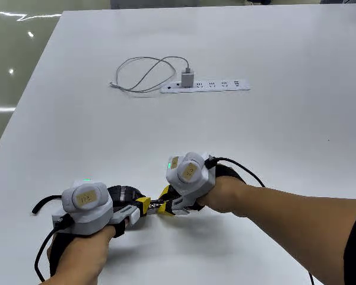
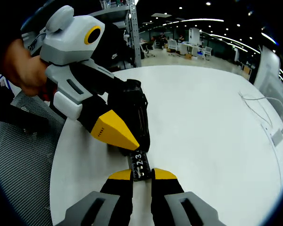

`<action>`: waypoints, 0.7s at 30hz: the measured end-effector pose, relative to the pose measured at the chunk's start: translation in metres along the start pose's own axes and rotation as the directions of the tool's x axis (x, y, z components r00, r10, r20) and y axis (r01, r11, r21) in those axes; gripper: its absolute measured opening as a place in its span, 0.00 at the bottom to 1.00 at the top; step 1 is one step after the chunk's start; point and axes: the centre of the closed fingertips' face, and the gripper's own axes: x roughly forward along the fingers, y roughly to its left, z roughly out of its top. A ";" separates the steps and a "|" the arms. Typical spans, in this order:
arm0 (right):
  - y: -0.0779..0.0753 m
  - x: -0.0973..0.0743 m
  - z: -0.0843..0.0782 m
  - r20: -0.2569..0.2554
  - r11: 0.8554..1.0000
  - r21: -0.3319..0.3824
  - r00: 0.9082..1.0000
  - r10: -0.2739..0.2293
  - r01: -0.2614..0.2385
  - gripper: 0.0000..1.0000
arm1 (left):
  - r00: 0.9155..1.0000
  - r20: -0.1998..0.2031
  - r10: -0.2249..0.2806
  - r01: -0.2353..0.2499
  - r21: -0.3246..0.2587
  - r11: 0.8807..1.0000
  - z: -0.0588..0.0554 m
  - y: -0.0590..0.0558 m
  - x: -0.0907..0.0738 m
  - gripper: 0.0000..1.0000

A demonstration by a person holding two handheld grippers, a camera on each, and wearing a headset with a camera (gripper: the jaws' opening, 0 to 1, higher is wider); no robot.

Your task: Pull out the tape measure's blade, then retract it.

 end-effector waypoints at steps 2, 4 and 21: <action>0.000 0.001 0.001 0.004 1.000 0.003 1.000 0.001 -0.001 0.10 | 1.000 0.000 -0.001 0.001 0.000 1.000 0.000 0.000 0.000 0.60; 0.000 0.001 0.002 0.007 1.000 0.001 1.000 0.001 -0.001 0.10 | 1.000 -0.001 -0.001 0.001 -0.001 1.000 0.000 0.000 0.000 0.60; 0.001 0.007 0.008 0.021 1.000 0.008 1.000 0.003 -0.003 0.10 | 1.000 0.002 0.000 0.000 -0.008 1.000 0.001 0.000 0.000 0.60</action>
